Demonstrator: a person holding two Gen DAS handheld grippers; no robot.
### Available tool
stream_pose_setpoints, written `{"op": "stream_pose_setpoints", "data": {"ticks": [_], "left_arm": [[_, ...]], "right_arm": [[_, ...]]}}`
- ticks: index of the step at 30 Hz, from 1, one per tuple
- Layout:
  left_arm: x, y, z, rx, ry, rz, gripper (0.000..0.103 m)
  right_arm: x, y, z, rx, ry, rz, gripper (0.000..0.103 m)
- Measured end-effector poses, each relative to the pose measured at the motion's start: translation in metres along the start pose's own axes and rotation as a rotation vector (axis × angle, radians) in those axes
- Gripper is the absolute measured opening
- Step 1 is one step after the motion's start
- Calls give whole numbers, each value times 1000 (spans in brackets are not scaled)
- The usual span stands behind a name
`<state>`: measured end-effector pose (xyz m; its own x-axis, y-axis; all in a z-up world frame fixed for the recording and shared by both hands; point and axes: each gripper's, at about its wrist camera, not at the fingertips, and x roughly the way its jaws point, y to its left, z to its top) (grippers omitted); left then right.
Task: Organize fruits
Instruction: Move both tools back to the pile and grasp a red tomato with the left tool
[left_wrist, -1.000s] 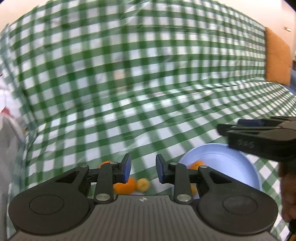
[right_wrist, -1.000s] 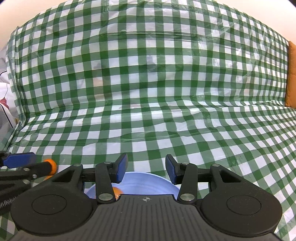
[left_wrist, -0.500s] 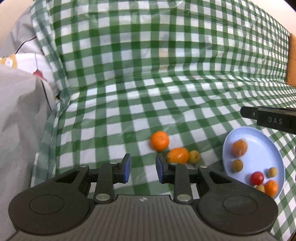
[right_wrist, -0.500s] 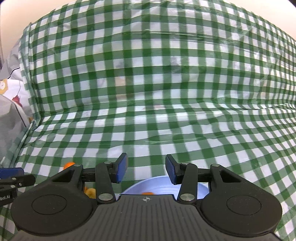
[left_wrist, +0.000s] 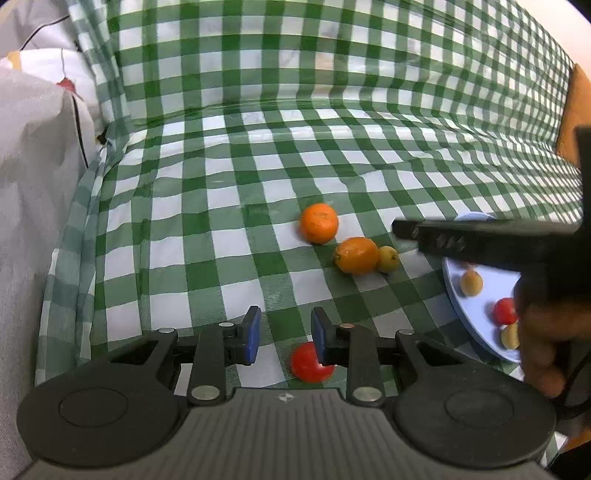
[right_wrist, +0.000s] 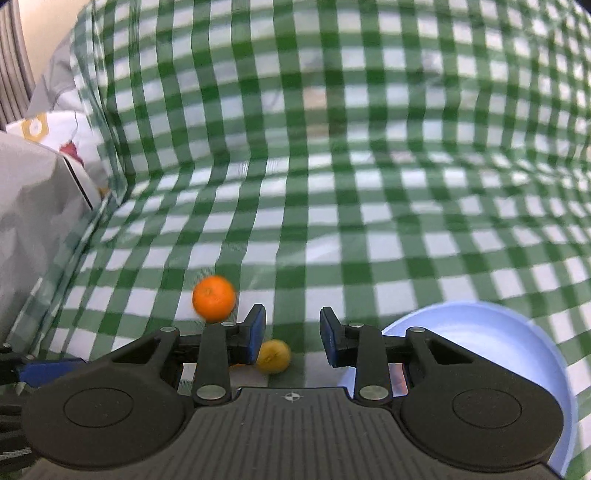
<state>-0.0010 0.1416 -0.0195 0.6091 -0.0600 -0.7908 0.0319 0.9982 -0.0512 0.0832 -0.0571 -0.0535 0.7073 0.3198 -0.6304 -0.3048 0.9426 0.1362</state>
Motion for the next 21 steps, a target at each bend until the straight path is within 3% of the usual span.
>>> {"op": "stream_pose_setpoints", "data": {"ticks": [4, 7, 13, 17, 21], "left_arm": [[1, 4, 0, -8, 7, -4, 32], [3, 5, 1, -6, 22, -19, 34], [21, -9, -8, 21, 115, -78, 36], [35, -17, -15, 62, 170, -59, 36], [35, -17, -16, 63, 168, -52, 36]], "right_arm": [[17, 8, -10, -7, 63, -11, 34], [24, 12, -10, -22, 52, -38, 34], [26, 11, -10, -35, 62, -21, 34], [25, 12, -9, -68, 80, -4, 34], [23, 11, -10, -94, 106, 26, 34]]}}
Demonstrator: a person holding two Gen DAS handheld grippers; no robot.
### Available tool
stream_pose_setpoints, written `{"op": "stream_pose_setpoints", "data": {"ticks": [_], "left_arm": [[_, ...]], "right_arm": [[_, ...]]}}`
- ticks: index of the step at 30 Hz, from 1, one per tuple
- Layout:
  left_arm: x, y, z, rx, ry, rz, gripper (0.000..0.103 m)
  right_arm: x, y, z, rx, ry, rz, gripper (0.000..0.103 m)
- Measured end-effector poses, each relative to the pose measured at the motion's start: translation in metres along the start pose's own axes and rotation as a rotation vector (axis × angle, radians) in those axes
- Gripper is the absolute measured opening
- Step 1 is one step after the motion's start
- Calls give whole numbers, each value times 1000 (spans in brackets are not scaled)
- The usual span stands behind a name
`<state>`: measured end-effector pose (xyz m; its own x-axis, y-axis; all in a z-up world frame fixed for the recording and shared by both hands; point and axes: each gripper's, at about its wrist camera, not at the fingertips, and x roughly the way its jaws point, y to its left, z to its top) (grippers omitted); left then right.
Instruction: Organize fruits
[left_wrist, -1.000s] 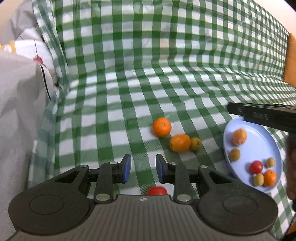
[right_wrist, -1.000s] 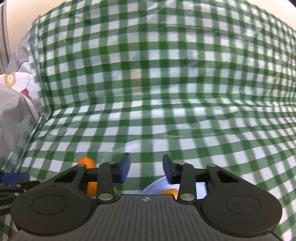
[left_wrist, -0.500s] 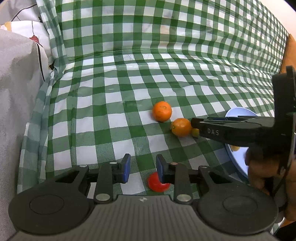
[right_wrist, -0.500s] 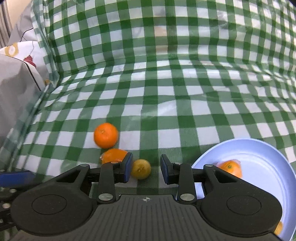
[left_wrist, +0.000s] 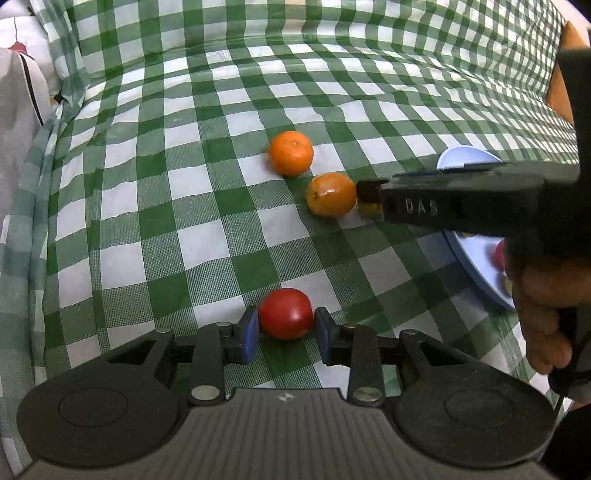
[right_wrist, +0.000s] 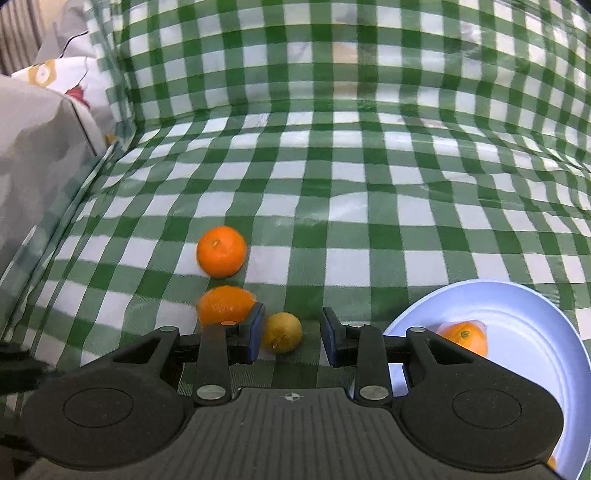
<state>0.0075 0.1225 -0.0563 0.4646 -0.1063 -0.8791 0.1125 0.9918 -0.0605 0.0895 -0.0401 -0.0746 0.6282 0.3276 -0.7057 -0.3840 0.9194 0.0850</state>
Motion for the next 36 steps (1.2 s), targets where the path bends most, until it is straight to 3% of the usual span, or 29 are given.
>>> {"op": "stream_pose_setpoints", "data": {"ticks": [6, 8, 13, 16, 20, 26, 36], "left_arm": [[0, 1, 1, -6, 0, 7, 36], [0, 1, 3, -10, -5, 5, 36], [2, 0, 8, -30, -9, -9, 39], [3, -2, 10, -35, -14, -12, 41], [6, -7, 11, -32, -19, -10, 44], [13, -11, 19, -44, -23, -16, 45], [23, -28, 41, -68, -31, -47, 46]], "right_arm": [[6, 3, -6, -31, 49, 26, 32], [5, 3, -6, -36, 45, 25, 21], [1, 2, -5, -39, 31, 33, 13], [0, -1, -5, -37, 20, 39, 14], [1, -4, -6, -56, 1, 31, 25], [8, -3, 5, -73, -14, 35, 28], [4, -11, 10, -81, -27, 50, 26]]}}
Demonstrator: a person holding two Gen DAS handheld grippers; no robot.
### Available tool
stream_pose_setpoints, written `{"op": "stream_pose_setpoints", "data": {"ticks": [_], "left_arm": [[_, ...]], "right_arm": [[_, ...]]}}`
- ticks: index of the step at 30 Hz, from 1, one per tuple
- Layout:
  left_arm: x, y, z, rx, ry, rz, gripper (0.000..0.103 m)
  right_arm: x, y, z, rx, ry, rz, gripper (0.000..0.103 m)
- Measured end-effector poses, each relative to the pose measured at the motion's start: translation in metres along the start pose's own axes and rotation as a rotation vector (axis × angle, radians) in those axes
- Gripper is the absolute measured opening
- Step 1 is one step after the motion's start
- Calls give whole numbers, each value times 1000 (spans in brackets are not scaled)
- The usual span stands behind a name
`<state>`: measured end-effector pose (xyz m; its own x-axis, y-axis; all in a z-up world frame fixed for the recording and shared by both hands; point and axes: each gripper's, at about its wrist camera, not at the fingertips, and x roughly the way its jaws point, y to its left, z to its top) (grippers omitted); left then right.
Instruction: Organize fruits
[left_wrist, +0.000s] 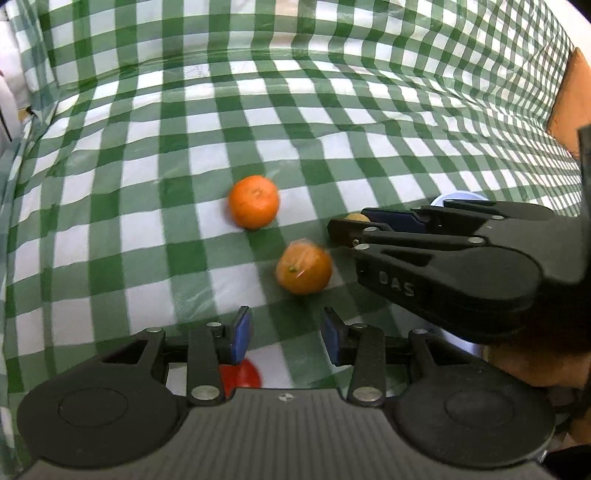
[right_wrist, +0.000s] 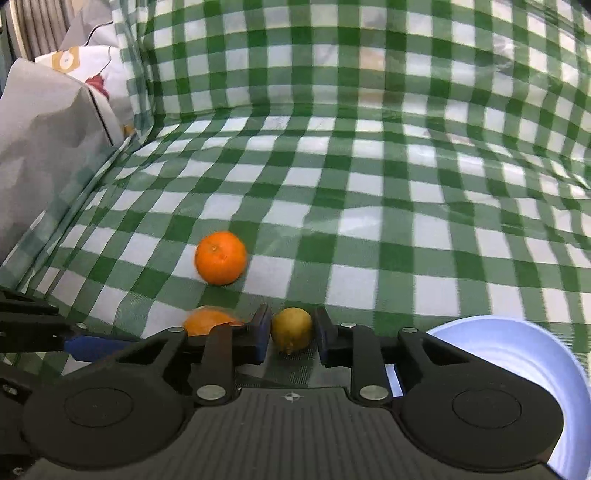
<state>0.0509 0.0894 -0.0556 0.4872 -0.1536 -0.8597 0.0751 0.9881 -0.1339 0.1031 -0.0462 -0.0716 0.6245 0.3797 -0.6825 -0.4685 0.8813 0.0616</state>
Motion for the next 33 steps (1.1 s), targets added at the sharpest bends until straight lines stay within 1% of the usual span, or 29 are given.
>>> {"op": "stream_pose_setpoints", "data": {"ticks": [4, 14, 15, 18, 19, 25, 33], "left_arm": [[6, -8, 7, -7, -7, -5, 49], [23, -20, 20, -27, -19, 20, 49], [24, -22, 22, -27, -18, 28, 48], [27, -28, 24, -9, -8, 68, 37], [26, -29, 24, -5, -7, 77, 37], [16, -31, 26, 3, -22, 100, 36], [-14, -39, 24, 17, -66, 110, 36]], "right_arm": [[-13, -14, 2, 40, -22, -1, 26], [-29, -35, -4, 79, -37, 10, 26], [-31, -36, -4, 81, -41, 11, 26], [-38, -39, -6, 83, -50, 17, 26], [-39, -41, -6, 84, -51, 17, 26], [-53, -46, -6, 95, -65, 3, 26], [-85, -46, -4, 90, -103, -32, 26]]}}
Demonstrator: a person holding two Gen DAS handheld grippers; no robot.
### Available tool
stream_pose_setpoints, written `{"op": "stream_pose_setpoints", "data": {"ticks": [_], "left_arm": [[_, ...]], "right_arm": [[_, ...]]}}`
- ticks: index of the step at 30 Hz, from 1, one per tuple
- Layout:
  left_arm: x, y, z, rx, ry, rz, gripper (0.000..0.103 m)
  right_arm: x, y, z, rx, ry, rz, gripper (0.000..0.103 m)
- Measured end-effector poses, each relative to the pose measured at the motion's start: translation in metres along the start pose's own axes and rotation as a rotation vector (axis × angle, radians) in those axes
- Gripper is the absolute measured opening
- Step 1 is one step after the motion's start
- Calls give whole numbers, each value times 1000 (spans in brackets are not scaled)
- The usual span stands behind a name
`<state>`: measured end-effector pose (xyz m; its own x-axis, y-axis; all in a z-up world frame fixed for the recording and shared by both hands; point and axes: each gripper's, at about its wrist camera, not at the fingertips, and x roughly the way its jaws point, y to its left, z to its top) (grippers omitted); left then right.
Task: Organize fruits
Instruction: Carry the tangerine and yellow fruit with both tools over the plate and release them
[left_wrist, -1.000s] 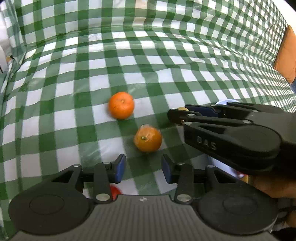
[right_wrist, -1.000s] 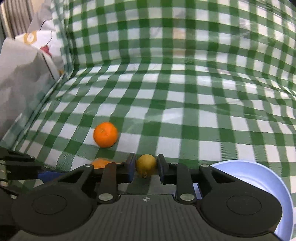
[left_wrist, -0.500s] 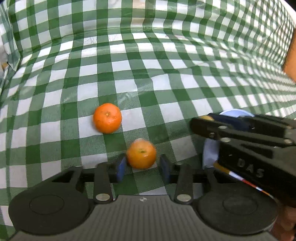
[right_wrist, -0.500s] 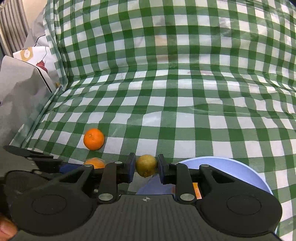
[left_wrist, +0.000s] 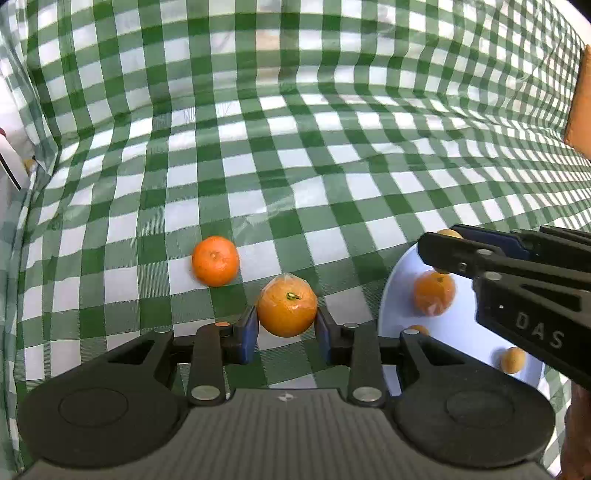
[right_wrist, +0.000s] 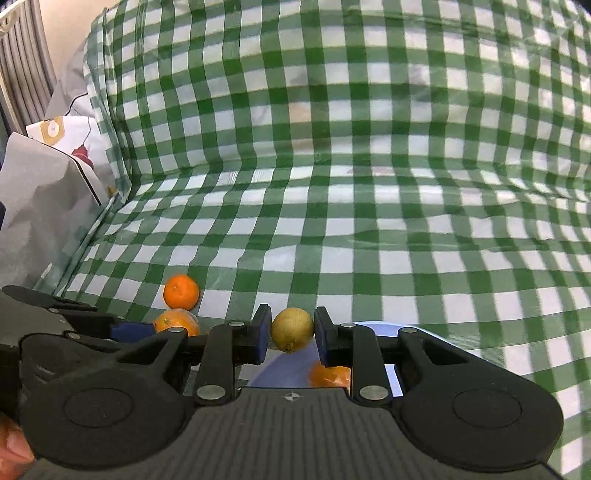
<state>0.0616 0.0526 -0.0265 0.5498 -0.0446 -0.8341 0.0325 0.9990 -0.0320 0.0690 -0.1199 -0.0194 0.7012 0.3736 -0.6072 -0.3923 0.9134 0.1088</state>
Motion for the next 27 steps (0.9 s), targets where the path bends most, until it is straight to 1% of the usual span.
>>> {"op": "stream_pose_setpoints", "data": {"ticks": [6, 9, 12, 19, 20, 27], "left_arm": [[-18, -9, -4, 24, -32, 13, 36], [-19, -19, -5, 39, -41, 19, 36], [-22, -21, -5, 42, -53, 26, 36], [-24, -26, 2, 33, -78, 29, 36], [-14, -36, 10, 33, -80, 30, 37], [-11, -41, 12, 45, -94, 31, 37]], "right_arm": [[-25, -5, -4, -10, -21, -34, 26], [-33, -5, -8, -22, -21, -47, 26], [-40, -6, -11, -31, -19, -59, 26], [-47, -13, -13, -24, -17, -80, 26], [-47, -14, -14, -22, -15, -83, 26], [-45, -26, -15, 1, -14, -105, 26]]}}
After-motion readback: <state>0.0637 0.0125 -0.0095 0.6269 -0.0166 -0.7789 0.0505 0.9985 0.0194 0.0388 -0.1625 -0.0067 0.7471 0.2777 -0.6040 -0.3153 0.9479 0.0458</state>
